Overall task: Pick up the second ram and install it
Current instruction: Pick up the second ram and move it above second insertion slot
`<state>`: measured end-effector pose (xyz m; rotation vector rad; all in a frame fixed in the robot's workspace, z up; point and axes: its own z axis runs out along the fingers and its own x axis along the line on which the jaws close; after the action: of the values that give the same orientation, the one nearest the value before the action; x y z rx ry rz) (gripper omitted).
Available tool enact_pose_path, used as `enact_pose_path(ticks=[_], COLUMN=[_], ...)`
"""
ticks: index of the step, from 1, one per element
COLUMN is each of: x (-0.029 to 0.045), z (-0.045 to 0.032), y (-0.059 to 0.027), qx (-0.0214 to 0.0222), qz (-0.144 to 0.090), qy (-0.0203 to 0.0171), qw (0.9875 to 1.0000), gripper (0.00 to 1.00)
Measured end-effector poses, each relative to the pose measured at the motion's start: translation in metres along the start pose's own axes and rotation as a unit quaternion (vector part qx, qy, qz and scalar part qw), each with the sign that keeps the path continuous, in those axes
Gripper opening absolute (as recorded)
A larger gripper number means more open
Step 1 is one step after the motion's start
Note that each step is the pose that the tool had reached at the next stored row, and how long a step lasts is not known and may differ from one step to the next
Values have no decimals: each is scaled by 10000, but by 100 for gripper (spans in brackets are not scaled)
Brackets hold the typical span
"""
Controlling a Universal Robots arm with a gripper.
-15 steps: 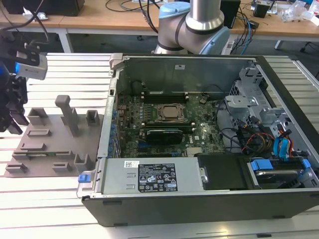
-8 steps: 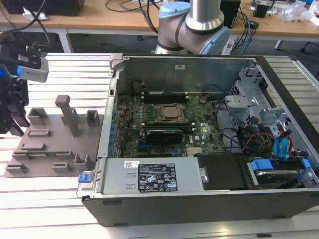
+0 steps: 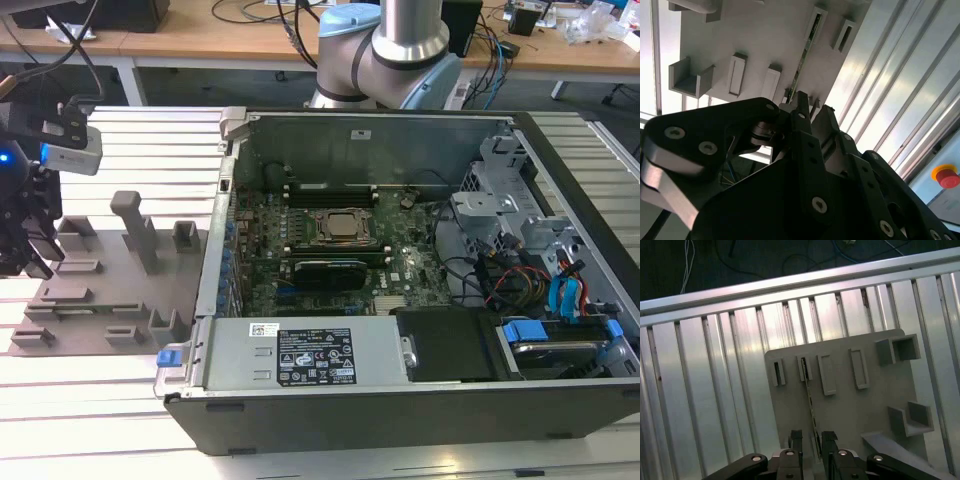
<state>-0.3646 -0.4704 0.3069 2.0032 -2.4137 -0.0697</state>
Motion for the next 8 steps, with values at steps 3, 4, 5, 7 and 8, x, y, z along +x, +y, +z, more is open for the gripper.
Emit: enact_pose_path(ticks=[3, 4, 5, 7, 8], x=[1, 1, 2, 3, 3], z=[39, 55, 76, 118, 138], y=[-1, -2, -3, -4, -5], qx=[0, 0, 0, 0, 0], qz=[0, 0, 0, 0, 0], qy=[0, 0, 0, 0, 0], qw=[10000, 10000, 10000, 10000, 10000], gripper=[30, 30, 30, 30, 30])
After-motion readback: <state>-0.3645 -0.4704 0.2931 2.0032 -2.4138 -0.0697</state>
